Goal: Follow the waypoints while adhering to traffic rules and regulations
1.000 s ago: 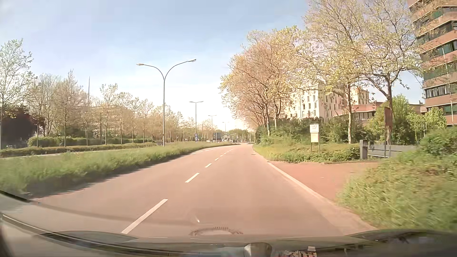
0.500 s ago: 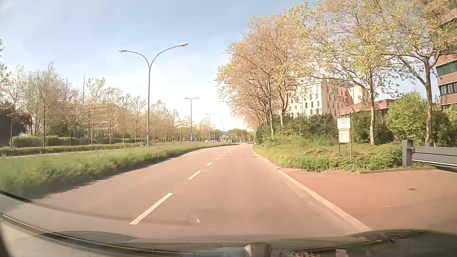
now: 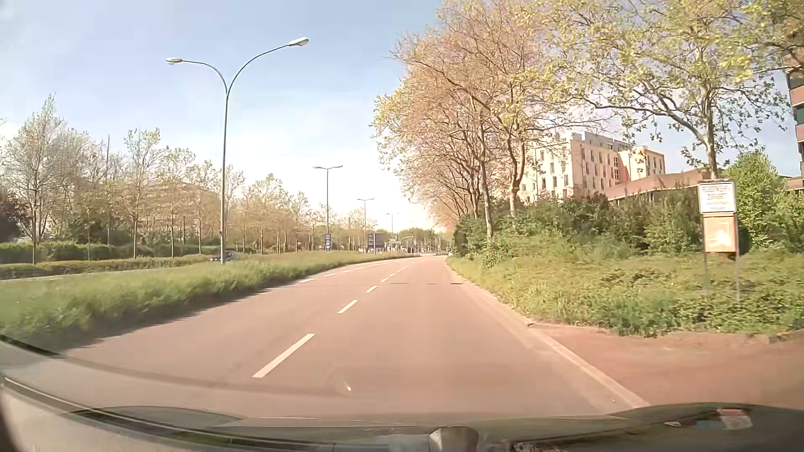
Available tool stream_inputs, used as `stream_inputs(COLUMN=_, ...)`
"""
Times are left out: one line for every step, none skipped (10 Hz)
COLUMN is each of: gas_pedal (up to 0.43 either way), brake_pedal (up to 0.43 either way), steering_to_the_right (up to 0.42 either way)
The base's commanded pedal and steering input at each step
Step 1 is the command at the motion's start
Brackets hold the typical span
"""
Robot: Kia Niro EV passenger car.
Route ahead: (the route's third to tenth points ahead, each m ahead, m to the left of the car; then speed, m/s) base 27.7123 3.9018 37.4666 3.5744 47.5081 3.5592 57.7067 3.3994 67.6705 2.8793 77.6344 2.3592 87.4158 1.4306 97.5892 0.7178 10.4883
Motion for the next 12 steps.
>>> stream_inputs(gas_pedal=0.059, brake_pedal=0.000, steering_to_the_right=0.000)
stream_inputs(gas_pedal=0.059, brake_pedal=0.000, steering_to_the_right=0.000)
stream_inputs(gas_pedal=0.059, brake_pedal=0.000, steering_to_the_right=0.000)
stream_inputs(gas_pedal=0.059, brake_pedal=0.000, steering_to_the_right=0.000)
stream_inputs(gas_pedal=0.059, brake_pedal=0.000, steering_to_the_right=0.000)
stream_inputs(gas_pedal=0.059, brake_pedal=0.000, steering_to_the_right=0.000)
stream_inputs(gas_pedal=0.059, brake_pedal=0.000, steering_to_the_right=0.000)
stream_inputs(gas_pedal=0.059, brake_pedal=0.000, steering_to_the_right=0.000)
stream_inputs(gas_pedal=0.059, brake_pedal=0.000, steering_to_the_right=0.000)
stream_inputs(gas_pedal=0.059, brake_pedal=0.000, steering_to_the_right=0.000)
stream_inputs(gas_pedal=0.059, brake_pedal=0.000, steering_to_the_right=0.000)
stream_inputs(gas_pedal=0.059, brake_pedal=0.000, steering_to_the_right=0.000)
